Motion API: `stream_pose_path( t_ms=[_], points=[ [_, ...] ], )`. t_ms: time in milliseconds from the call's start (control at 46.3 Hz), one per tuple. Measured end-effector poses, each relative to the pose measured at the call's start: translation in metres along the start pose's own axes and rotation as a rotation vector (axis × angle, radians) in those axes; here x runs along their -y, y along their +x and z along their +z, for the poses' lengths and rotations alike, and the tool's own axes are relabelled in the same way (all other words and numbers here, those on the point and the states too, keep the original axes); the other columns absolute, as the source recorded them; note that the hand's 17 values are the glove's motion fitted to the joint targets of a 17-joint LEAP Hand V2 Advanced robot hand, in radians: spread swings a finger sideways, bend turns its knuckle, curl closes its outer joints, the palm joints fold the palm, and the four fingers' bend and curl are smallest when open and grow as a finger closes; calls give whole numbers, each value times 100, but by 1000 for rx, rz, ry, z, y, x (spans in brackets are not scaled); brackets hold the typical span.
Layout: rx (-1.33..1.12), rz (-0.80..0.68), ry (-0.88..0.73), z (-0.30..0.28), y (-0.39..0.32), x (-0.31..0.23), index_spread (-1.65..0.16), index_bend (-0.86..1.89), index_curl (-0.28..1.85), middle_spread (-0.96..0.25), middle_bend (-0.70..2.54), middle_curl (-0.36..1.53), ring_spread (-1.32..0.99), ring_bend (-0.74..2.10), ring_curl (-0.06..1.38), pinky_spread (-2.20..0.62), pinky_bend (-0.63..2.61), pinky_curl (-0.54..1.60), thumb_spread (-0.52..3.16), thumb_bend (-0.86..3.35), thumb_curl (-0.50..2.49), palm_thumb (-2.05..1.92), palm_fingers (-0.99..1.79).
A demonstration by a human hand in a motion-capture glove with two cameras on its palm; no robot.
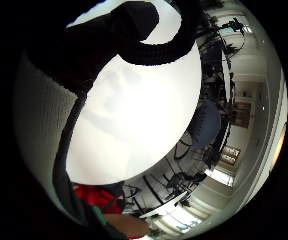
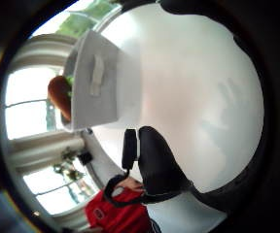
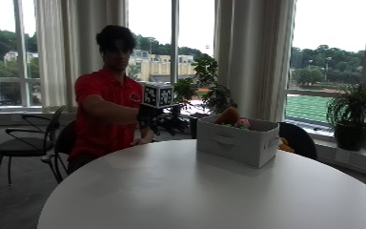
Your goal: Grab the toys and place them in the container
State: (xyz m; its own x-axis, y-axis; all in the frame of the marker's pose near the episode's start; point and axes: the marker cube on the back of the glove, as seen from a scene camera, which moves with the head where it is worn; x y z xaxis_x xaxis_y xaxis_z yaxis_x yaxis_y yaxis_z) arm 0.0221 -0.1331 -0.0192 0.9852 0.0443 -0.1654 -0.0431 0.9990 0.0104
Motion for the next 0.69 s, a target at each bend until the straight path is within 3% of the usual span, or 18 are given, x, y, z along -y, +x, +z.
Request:
stream_pose_path(
  t_ms=[691],
  points=[
    [-14, 31, -6, 19, 36, -31, -38, 15, 25, -13, 18, 36, -17, 63, 24, 9, 86, 34, 120, -3, 33, -2, -6]
  ],
)
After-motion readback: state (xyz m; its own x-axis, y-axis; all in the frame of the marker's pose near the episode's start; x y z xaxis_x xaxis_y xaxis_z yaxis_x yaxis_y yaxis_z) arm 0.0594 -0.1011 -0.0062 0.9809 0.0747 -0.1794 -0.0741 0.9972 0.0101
